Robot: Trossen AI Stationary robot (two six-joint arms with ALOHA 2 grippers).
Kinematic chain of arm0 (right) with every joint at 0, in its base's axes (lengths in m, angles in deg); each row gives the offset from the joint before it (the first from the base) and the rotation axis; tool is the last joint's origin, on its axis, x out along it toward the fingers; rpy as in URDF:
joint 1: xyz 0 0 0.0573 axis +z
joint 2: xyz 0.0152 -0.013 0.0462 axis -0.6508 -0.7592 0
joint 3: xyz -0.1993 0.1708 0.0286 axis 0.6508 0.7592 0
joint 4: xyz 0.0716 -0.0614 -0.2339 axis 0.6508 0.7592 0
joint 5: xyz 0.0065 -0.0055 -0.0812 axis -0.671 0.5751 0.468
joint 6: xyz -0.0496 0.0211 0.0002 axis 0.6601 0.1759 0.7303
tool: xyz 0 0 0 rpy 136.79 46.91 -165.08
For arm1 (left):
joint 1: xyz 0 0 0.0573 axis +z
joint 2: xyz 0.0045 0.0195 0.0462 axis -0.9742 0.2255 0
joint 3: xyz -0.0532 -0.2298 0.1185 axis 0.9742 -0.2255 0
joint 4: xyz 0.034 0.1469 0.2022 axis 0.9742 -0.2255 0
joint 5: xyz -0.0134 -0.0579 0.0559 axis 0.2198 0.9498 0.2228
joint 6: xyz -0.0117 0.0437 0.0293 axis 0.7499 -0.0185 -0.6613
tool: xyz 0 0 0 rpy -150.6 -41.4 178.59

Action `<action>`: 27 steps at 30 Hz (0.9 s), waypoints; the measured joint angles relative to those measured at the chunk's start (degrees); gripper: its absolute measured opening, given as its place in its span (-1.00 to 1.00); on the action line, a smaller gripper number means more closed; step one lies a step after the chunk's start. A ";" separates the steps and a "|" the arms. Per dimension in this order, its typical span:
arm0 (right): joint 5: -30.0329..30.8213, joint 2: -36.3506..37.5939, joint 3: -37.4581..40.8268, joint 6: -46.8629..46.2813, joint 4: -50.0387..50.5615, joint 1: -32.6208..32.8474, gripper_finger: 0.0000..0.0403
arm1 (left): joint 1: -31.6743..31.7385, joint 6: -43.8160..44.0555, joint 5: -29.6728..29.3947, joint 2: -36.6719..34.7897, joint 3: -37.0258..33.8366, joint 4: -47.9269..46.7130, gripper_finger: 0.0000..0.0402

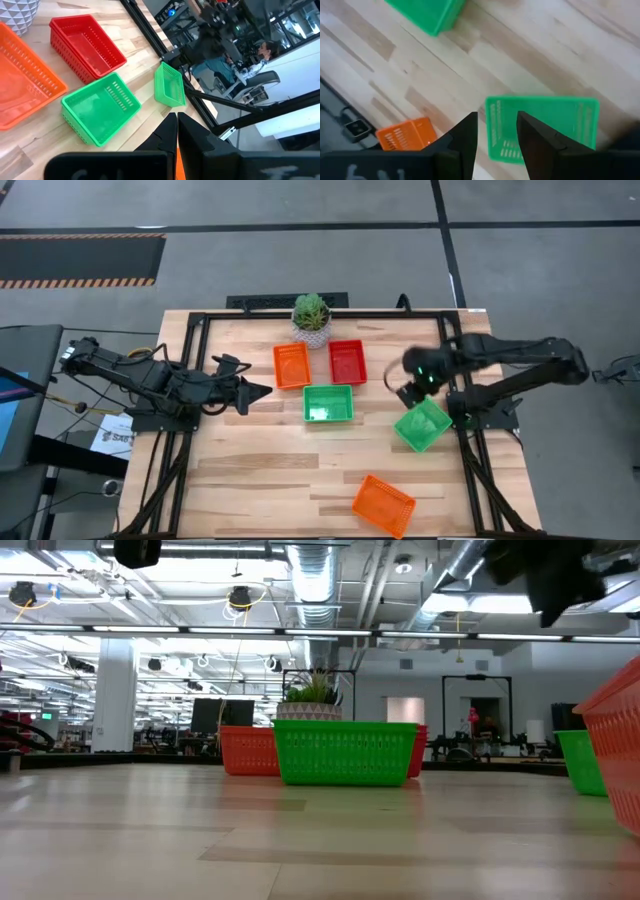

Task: Stack baskets by color
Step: Stack the bottom orange bin on the top orange bins

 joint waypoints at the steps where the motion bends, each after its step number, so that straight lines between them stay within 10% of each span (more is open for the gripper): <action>1: 1.92 0.15 0.00 -2.94 0.42 3.02 -0.22 | 0.00 0.00 0.01 0.00 0.00 0.00 -1.00; 14: 12.17 -9.86 0.04 -28.67 7.51 28.11 0.05 | -0.01 -0.81 -0.04 0.00 0.00 -0.02 -1.00; 27: 10.53 -21.40 0.04 -30.03 -15.05 38.27 0.11 | -0.02 -0.83 1.40 0.02 0.00 -0.13 -1.00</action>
